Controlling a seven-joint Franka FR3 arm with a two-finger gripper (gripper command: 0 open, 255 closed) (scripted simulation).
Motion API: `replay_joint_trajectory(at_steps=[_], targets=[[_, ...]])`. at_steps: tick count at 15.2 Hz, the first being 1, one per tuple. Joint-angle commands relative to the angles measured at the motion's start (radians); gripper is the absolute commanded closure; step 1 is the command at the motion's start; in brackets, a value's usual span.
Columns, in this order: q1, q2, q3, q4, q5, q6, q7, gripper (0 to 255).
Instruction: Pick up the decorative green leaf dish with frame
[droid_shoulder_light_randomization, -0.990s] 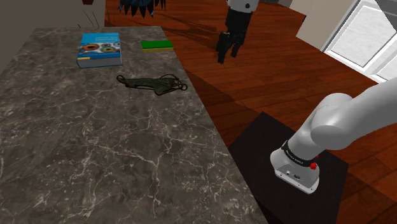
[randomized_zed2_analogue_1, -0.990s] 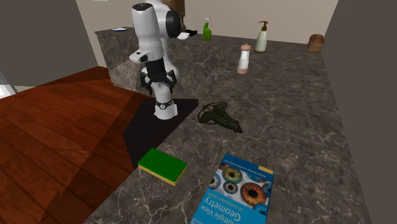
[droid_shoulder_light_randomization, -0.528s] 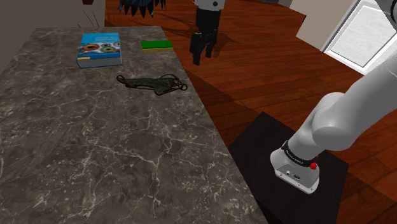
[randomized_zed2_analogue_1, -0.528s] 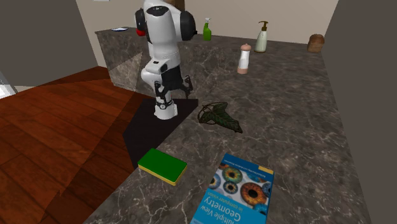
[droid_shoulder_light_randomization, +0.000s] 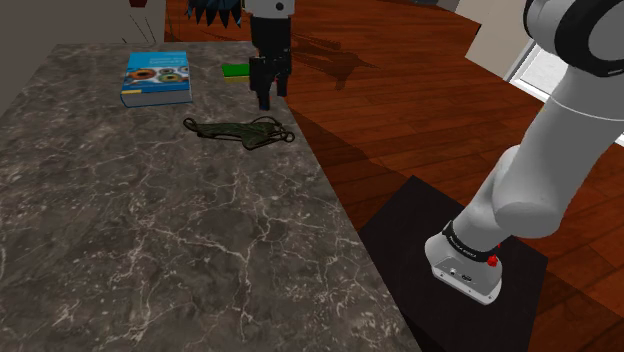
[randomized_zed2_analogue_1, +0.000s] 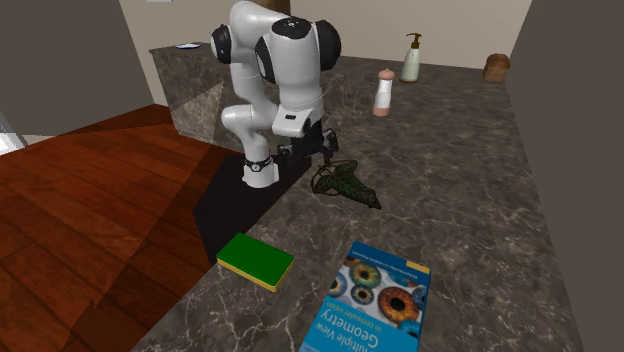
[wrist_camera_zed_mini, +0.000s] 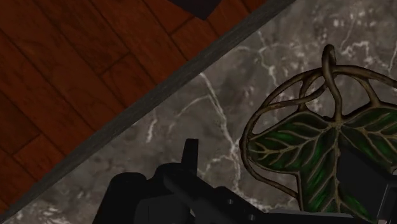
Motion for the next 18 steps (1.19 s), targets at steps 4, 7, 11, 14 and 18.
replay_joint_trajectory(at_steps=[4,7,11,14,18], targets=[[0.066,0.208,0.045,0.269,-0.032,-0.098,-0.018,0],[0.124,0.358,0.068,0.483,-0.062,-0.185,-0.025,0],[0.137,0.388,0.072,0.488,-0.067,-0.165,-0.035,0],[0.131,0.376,0.071,0.428,-0.065,-0.118,-0.043,0],[0.129,0.371,0.071,0.398,-0.064,-0.094,-0.046,255]])
